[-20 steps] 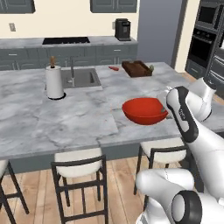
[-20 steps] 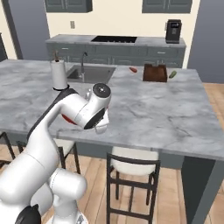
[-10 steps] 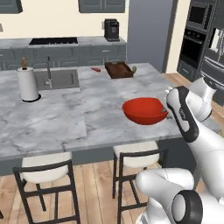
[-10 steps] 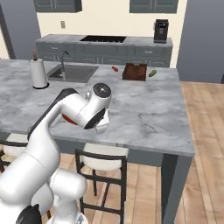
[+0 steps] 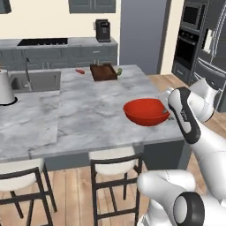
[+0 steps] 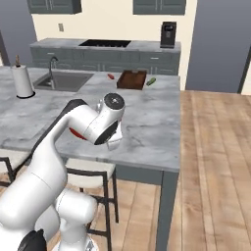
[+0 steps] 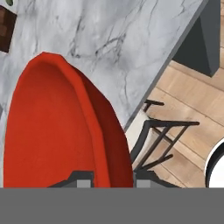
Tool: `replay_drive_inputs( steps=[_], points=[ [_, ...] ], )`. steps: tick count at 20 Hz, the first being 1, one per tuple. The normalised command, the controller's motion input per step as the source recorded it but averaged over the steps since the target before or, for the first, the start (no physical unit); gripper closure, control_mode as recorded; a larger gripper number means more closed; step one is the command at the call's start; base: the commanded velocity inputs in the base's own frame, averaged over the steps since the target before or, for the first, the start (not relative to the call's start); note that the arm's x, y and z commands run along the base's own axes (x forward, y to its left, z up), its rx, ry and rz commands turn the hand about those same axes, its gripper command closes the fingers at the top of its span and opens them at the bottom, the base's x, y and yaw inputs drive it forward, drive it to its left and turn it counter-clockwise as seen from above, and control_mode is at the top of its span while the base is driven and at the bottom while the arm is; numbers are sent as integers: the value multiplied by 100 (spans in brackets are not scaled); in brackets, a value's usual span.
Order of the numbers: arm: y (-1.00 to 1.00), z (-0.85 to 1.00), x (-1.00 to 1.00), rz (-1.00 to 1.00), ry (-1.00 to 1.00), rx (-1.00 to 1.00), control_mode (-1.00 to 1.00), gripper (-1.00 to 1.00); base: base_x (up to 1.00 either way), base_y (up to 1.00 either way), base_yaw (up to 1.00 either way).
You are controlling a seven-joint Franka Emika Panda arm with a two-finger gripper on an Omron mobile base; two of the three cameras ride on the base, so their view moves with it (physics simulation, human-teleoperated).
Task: Place the two vegetables and bowl onto the tray for setting up a vegetable dip station.
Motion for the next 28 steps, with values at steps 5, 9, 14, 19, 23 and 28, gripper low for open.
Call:
replay_drive_inputs(
  steps=[5, 9, 14, 19, 23, 28],
  points=[
    [0, 0, 0, 0, 0, 0, 100, 100, 32, -65, 5],
    [0, 0, 0, 0, 0, 0, 100, 100, 43, -60, 10],
    [0, 0, 0, 0, 0, 0, 100, 100, 48, -56, 10],
    [0, 0, 0, 0, 0, 0, 100, 100, 47, -57, 9],
    [0, 0, 0, 0, 0, 0, 100, 100, 36, -62, 10],
    [0, 0, 0, 0, 0, 0, 100, 100, 15, -72, 4]
  ],
)
